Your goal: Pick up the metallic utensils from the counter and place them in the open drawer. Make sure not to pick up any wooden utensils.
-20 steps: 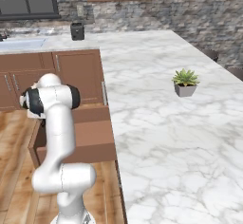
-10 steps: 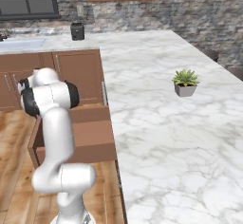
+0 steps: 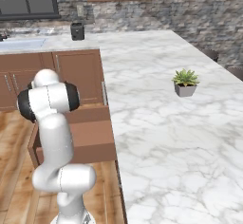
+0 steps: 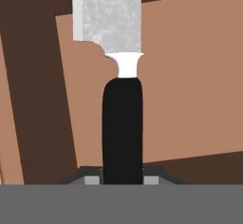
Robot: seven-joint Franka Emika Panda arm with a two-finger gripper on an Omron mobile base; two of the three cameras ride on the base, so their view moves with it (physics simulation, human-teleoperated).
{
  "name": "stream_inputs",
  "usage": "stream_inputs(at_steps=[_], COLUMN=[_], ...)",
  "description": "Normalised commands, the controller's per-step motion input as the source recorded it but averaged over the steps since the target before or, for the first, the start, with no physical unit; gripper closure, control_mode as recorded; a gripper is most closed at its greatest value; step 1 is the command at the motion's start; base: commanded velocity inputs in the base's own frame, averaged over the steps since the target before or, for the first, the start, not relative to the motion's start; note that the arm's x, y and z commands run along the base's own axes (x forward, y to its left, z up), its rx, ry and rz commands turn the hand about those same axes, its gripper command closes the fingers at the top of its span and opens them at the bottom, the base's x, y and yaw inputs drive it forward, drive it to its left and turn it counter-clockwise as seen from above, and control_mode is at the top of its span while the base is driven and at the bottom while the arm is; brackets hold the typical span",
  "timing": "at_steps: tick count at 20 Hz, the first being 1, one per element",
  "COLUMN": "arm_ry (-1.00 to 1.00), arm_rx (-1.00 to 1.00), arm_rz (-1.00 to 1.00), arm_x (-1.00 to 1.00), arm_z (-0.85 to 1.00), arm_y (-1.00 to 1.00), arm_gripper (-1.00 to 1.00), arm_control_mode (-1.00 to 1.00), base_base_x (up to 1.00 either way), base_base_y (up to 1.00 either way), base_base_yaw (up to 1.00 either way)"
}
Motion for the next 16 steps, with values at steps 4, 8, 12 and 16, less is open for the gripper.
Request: stream_inputs(at_steps=[4,8,12,16], arm_ry=[0.00,0.00,0.06,0.17], arm_rx=[-0.12,-0.02,-0.01,-0.05], arm_rz=[0.03,0.14,0.14,0.12], arm_x=[0.00,0.00,0.33,0.59], arm_z=[-0.33,-0.08,-0.20,-0.45], arm_y=[0.00,0.10,0.09,0.13], arm_gripper=[1.00,1.00,1.00,1.00], arm_control_mode=[-1.00,-1.00,-1.00,-1.00], base_base_x=[0.00,0.00,0.00,0.00], base_base_y=[0.00,0.00,0.00,0.00], base_base_yaw=[0.00,0.00,0.00,0.00])
